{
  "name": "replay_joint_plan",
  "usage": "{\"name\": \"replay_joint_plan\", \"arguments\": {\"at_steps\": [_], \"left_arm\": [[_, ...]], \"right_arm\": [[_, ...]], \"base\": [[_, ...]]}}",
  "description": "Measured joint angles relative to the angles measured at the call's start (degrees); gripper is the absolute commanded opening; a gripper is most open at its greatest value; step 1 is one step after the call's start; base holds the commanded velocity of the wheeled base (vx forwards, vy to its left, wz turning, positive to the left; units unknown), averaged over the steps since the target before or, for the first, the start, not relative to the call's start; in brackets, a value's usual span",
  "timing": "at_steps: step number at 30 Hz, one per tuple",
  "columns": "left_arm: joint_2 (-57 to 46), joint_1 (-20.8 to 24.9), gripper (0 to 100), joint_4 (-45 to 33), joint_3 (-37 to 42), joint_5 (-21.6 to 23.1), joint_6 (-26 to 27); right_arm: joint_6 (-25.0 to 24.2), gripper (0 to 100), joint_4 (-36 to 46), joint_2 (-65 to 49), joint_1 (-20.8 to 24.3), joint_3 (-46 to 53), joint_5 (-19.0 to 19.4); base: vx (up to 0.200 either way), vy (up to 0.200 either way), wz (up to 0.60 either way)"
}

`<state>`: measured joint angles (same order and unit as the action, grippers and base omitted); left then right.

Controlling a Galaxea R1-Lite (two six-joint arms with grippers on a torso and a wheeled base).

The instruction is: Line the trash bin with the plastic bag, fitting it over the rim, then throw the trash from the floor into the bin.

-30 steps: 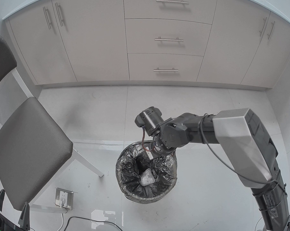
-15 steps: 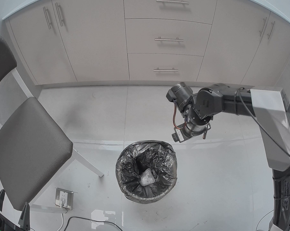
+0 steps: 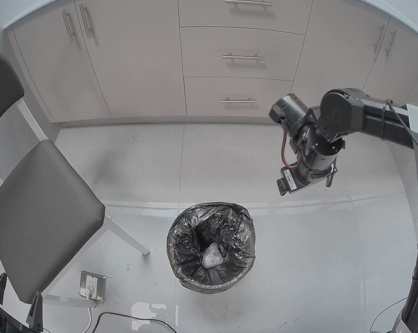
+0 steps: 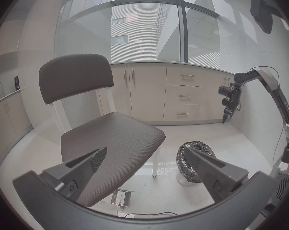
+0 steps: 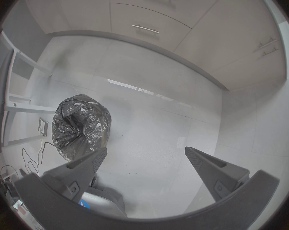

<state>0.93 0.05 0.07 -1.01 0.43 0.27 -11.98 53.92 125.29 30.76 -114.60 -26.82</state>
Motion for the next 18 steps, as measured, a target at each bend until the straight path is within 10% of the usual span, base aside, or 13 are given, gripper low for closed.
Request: {"name": "replay_joint_plan", "arguments": {"at_steps": [10,18], "left_arm": [[0.0,0.0,100,0.0,0.0,0.0,0.0],[0.0,0.0,100,0.0,0.0,0.0,0.0]], "right_arm": [[0.5,100,10.3,-13.2,-1.6,0.0,-1.9],[11.0,100,19.0,-30.1,-2.1,0.0,-7.1]], "base": [[0.0,0.0,0.0],[0.0,0.0,0.0]]}}
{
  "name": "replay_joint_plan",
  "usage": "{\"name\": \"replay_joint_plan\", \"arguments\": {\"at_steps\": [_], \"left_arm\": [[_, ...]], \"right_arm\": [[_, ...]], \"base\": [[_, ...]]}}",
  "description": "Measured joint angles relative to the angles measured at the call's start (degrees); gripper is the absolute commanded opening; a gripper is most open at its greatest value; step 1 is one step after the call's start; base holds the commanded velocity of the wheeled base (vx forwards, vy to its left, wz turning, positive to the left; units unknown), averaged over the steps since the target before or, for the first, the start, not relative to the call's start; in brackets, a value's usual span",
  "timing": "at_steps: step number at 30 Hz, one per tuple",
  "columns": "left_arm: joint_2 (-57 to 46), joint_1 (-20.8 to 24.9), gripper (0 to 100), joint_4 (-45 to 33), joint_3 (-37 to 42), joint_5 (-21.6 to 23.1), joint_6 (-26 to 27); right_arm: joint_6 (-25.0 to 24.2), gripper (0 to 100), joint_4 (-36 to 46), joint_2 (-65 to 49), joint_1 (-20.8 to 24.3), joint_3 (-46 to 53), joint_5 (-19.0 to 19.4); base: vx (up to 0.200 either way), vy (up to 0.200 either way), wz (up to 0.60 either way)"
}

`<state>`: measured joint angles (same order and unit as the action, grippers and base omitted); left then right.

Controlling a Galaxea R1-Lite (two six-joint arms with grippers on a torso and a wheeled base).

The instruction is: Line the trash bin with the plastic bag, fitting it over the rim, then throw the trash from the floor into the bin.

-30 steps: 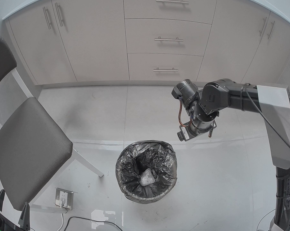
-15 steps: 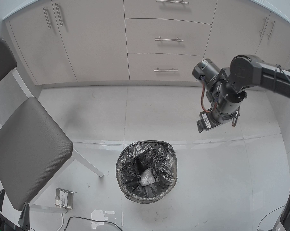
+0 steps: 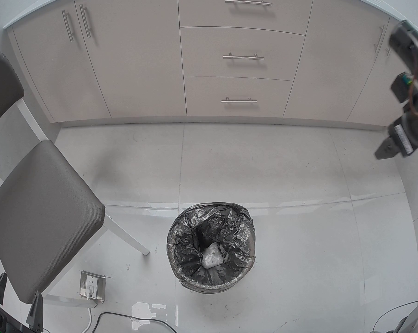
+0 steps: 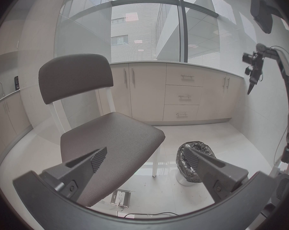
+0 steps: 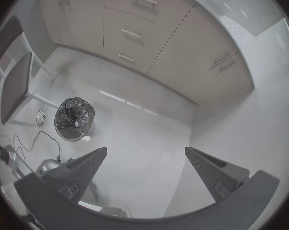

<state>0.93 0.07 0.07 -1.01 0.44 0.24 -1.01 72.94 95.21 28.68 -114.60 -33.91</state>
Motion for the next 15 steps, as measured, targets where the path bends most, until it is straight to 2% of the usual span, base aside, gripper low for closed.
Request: {"name": "replay_joint_plan", "arguments": {"at_steps": [7,11,15], "left_arm": [[0.0,0.0,100,0.0,0.0,0.0,0.0],[0.0,0.0,100,0.0,0.0,0.0,0.0],[0.0,0.0,100,0.0,0.0,0.0,0.0]], "right_arm": [[12.8,100,3.8,-17.1,-2.7,0.0,-1.9],[15.3,100,8.7,-27.7,-7.3,0.0,-1.3],[15.1,100,12.1,-38.6,-13.1,0.0,-0.4]], "base": [[0.0,0.0,0.0],[0.0,0.0,0.0],[0.0,0.0,0.0]]}}
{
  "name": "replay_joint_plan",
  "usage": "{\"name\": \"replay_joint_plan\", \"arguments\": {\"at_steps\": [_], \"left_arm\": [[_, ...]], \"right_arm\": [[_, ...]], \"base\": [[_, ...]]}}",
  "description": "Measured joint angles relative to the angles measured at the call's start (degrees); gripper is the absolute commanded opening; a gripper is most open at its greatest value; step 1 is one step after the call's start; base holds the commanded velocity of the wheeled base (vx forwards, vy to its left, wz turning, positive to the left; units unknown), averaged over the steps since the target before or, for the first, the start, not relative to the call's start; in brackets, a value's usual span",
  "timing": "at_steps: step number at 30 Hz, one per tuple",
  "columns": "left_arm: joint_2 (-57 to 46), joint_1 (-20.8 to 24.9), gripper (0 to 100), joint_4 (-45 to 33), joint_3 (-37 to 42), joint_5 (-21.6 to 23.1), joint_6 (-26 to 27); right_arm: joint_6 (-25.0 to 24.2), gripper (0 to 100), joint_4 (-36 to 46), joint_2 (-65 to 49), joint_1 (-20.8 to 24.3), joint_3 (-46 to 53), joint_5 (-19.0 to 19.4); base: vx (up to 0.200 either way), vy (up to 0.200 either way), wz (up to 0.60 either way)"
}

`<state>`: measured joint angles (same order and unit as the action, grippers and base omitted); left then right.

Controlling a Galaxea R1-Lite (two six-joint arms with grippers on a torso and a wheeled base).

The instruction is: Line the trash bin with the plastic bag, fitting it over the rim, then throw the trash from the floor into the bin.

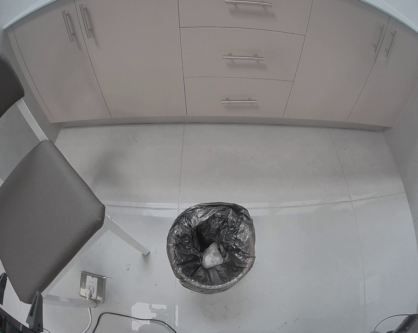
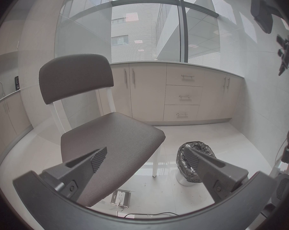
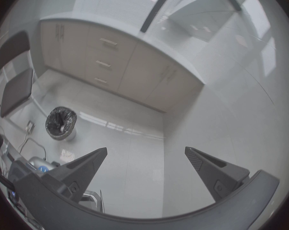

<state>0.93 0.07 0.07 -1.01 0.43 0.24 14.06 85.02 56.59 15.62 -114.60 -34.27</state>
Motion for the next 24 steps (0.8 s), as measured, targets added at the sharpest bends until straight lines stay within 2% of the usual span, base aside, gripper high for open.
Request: {"name": "replay_joint_plan", "arguments": {"at_steps": [5,9,13,18,24], "left_arm": [[0.0,0.0,100,0.0,0.0,0.0,0.0],[0.0,0.0,100,0.0,0.0,0.0,0.0],[0.0,0.0,100,0.0,0.0,0.0,0.0],[0.0,0.0,100,0.0,0.0,0.0,0.0],[0.0,0.0,100,0.0,0.0,0.0,0.0]], "right_arm": [[-0.8,100,-1.8,-13.4,-6.5,0.0,5.1],[-1.0,100,-10.5,-24.5,-11.0,0.4,9.6],[-0.5,100,-19.4,-33.7,-13.8,3.9,11.8],[-1.1,100,-23.8,-42.1,-15.5,14.7,13.6],[-4.3,100,-27.8,-49.3,-15.6,32.4,17.0]], "base": [[0.0,0.0,0.0],[0.0,0.0,0.0],[0.0,0.0,0.0],[0.0,0.0,0.0],[0.0,0.0,0.0]]}}
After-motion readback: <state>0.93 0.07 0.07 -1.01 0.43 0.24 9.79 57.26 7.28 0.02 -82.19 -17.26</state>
